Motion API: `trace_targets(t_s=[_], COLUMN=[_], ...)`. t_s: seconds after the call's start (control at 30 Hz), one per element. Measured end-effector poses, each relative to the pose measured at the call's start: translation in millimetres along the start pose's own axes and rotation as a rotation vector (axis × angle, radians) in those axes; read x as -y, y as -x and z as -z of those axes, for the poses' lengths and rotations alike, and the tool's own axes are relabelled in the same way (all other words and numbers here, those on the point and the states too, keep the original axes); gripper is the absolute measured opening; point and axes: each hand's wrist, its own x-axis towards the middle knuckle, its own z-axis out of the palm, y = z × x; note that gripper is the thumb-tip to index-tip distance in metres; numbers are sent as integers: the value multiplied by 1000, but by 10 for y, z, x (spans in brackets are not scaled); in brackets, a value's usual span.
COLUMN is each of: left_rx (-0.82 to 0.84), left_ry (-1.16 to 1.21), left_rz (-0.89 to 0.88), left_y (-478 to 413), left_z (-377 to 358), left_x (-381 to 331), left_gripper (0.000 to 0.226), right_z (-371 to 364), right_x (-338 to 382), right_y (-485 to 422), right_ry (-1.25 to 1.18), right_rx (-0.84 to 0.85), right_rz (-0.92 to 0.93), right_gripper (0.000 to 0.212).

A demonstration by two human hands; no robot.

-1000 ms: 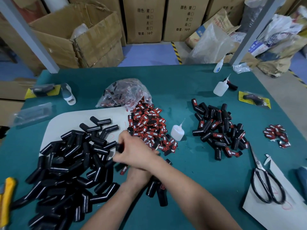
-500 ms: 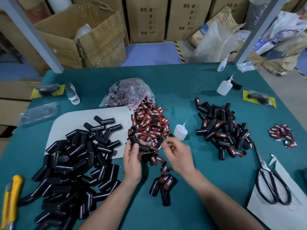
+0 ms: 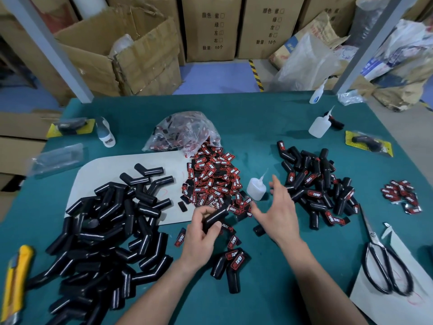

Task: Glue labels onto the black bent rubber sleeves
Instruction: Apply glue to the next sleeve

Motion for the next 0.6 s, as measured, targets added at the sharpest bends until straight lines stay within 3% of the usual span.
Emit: trace_targets(t_s=[0.07, 0.23, 0.33, 0.47, 0.6], left_rx=[15, -65, -170, -240, -237], left_ry=[-14, -44, 38, 80, 116], left_rz=[40, -8, 47, 107, 123], left_y=[-19, -61, -90, -105, -127], left_z=[-4, -66, -54, -31, -36], left_x=[7, -55, -29, -20, 7], left_gripper=[21, 29, 34, 42, 34], right_z=[-38, -38, 6, 45, 34], right_x=[6, 83, 163, 218, 251], right_y=[-13, -55, 38, 188, 194], right_ry=[-61, -55, -37, -28, -227], right_rx=[30, 31, 145, 287, 272], right_rz=[-45, -27, -39, 95, 84], right_gripper=[81, 30, 25, 27, 29])
